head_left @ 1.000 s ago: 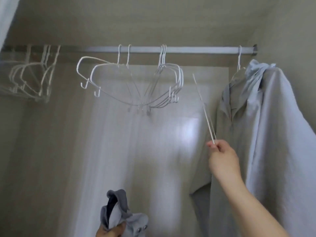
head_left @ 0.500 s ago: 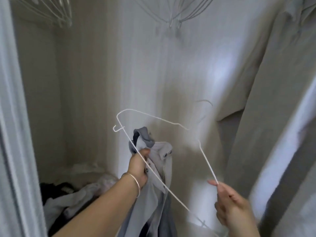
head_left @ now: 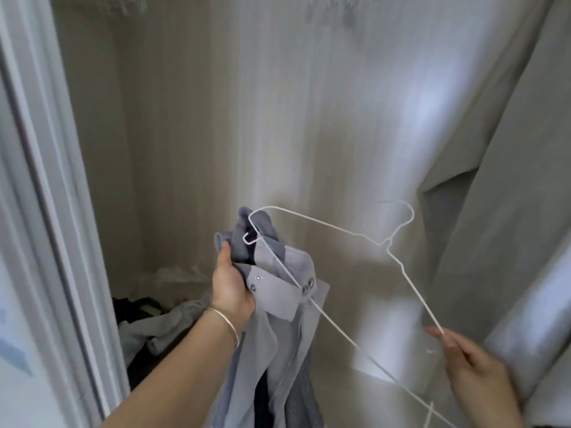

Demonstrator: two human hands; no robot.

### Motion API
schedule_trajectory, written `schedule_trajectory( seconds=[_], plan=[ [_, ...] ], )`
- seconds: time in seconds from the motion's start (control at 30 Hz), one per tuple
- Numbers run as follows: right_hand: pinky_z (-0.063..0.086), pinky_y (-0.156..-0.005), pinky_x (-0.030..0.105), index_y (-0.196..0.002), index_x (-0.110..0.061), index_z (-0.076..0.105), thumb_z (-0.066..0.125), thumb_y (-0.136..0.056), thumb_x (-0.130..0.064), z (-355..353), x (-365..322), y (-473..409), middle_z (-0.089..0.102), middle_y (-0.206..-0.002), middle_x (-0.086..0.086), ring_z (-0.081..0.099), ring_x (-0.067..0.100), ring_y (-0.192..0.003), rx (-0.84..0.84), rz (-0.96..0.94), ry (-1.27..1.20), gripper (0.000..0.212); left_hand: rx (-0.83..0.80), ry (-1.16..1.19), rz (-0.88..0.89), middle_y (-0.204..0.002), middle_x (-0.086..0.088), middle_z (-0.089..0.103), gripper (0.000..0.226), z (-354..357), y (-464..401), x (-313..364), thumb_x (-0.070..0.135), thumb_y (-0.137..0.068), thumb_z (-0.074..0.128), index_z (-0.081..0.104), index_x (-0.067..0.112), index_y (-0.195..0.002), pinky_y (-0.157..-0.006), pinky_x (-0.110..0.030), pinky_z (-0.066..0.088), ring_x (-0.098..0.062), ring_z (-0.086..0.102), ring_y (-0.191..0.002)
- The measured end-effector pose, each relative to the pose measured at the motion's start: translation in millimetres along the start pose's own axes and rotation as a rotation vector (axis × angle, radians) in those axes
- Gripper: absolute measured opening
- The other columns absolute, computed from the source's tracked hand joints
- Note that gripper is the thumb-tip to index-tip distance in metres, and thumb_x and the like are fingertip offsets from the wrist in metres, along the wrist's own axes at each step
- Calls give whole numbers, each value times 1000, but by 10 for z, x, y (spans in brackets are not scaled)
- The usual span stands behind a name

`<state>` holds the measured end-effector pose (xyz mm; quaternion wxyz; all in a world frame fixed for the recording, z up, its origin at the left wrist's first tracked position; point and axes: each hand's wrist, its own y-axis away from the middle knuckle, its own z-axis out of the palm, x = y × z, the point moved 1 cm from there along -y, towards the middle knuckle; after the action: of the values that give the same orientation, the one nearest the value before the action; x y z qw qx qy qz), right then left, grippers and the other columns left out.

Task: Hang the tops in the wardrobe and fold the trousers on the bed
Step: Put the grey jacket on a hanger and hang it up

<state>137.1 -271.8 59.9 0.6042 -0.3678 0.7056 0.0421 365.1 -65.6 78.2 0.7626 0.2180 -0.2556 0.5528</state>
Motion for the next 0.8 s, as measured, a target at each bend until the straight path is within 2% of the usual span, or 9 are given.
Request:
schedule_trajectory(
  seconds=[0.1,0.2,0.3,0.37,0.5,0.6,0.63,0.73,0.8],
  plan=[
    [34,-58,-6,-58,-70,55,55,-90,-5,40,57,-32,66,-80,12,55,-15,-63,49,1,47,73,-46,-140,20,-108,-14,70,62,43,57,-14,59,-76,56,66,10,-113,-94,-43,50,-29,65,-102],
    [35,-58,-5,-66,-66,60,56,-89,-8,65,98,-57,68,-72,4,52,-14,-58,-29,-16,40,63,38,-337,116,-88,-13,72,16,96,69,-56,22,-84,67,70,7,-90,-82,-39,55,-30,67,-84],
    [29,-41,7,-72,-43,70,67,-81,-40,111,-96,-65,44,-49,-2,39,5,-41,-217,-41,-78,10,34,-491,167,-69,-6,71,9,35,-3,-128,14,-87,64,69,9,-82,-65,-29,56,-20,67,-65],
    [23,-36,12,-84,-16,72,68,-62,-63,192,-199,-178,38,-45,-1,28,6,-35,-389,71,-226,52,-2,-676,191,-52,1,65,15,10,-5,-164,17,-90,61,65,11,-76,-48,-19,47,-11,61,-48],
    [24,-35,14,-101,-14,69,77,-53,-59,468,-544,-423,52,-56,4,29,7,-34,-525,90,-422,66,-176,-1005,198,-79,-13,69,12,44,-39,-253,18,-89,61,67,19,-78,-69,-29,51,-22,63,-71],
    [17,-34,13,-96,-12,69,58,-86,-25,541,-656,-513,34,-51,0,20,4,-36,-564,98,-475,20,-296,-1135,24,-71,-10,66,18,34,-101,-161,35,-78,71,62,20,-81,-58,-24,44,-16,55,-56],
    [16,-34,12,-98,-12,69,53,-90,-18,537,-640,-534,28,-50,-3,19,4,-38,-542,107,-439,19,-368,-1160,-81,-75,-10,69,27,13,-113,-87,40,-74,73,62,21,-90,-62,-25,45,-17,58,-60],
    [17,-35,9,-95,-14,74,78,-60,-51,364,-492,-519,23,-47,-5,18,4,-38,-528,101,-404,51,-412,-1042,-366,-80,-4,73,15,-107,-233,224,23,-89,61,68,11,-96,-75,-27,53,-15,68,-69],
    [15,-36,9,-93,-10,75,83,-50,-51,248,-389,-453,24,-45,-5,17,4,-36,-503,146,-368,60,-293,-1002,-455,-77,-9,72,18,-183,-366,383,20,-90,58,71,8,-87,-73,-30,53,-19,68,-64]
  ],
)
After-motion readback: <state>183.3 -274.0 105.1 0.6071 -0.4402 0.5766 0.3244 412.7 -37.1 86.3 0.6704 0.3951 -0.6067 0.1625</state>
